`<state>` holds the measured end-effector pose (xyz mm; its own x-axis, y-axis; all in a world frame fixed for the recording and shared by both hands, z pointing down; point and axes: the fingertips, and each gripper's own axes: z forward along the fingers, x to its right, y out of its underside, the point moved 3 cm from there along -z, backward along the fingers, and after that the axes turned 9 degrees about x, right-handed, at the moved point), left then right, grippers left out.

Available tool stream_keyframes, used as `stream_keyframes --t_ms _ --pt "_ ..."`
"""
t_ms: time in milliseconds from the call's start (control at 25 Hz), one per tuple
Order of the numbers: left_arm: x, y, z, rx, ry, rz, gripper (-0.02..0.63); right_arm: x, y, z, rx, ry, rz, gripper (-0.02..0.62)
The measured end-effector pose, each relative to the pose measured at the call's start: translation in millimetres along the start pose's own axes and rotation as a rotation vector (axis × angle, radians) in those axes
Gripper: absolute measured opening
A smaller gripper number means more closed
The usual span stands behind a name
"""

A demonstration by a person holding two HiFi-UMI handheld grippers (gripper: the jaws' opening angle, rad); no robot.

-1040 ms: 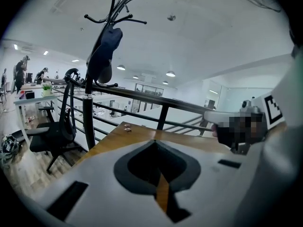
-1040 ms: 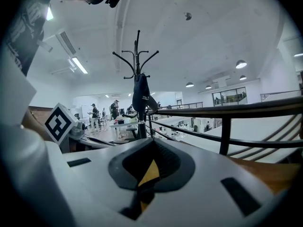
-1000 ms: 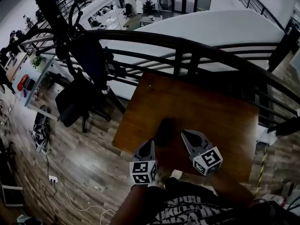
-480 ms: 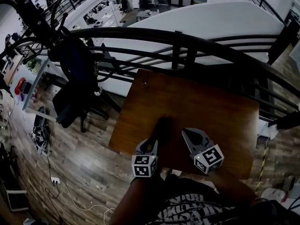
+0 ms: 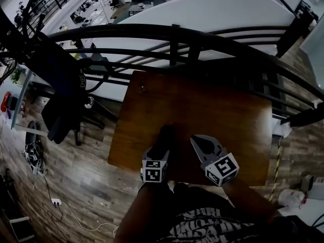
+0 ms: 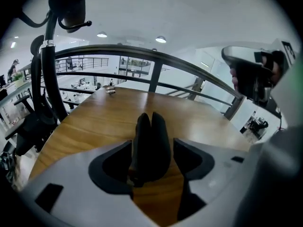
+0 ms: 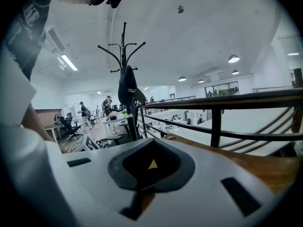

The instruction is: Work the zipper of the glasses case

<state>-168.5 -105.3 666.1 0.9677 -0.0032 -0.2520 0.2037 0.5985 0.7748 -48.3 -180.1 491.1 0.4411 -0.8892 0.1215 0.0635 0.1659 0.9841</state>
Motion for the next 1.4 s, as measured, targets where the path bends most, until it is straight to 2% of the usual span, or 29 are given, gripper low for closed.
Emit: stream_keyframes --t_ms 240,400,560,680,920,1080,1200,1400 --pt "-4 18 25 -0.093 0.052 0.006 0.316 -5 10 14 -0.016 0.008 0.02 -0.009" --pt "-6 27 42 -0.141 0.085 0.025 0.319 -4 20 18 -0.047 0.029 0.031 -0.009" --pt "-4 33 55 -0.181 0.126 0.078 0.331 -1 25 19 -0.054 0.054 0.034 -0.009" --pt "-4 33 59 -0.189 0.141 0.126 0.331 3 27 18 -0.047 0.075 0.036 -0.009" --pt "-8 28 54 -0.179 0.194 0.137 0.321 8 18 8 -0.044 0.113 0.037 -0.009" --pt "-14 15 45 -0.185 0.257 0.066 0.308 9 13 7 -0.022 0.136 0.051 -0.009" --pt "-17 10 39 -0.185 0.343 0.014 0.307 9 11 9 -0.015 0.156 0.059 -0.009" --pt "-6 -18 14 -0.147 0.583 -0.135 0.304 9 8 7 -0.029 0.181 0.064 -0.009"
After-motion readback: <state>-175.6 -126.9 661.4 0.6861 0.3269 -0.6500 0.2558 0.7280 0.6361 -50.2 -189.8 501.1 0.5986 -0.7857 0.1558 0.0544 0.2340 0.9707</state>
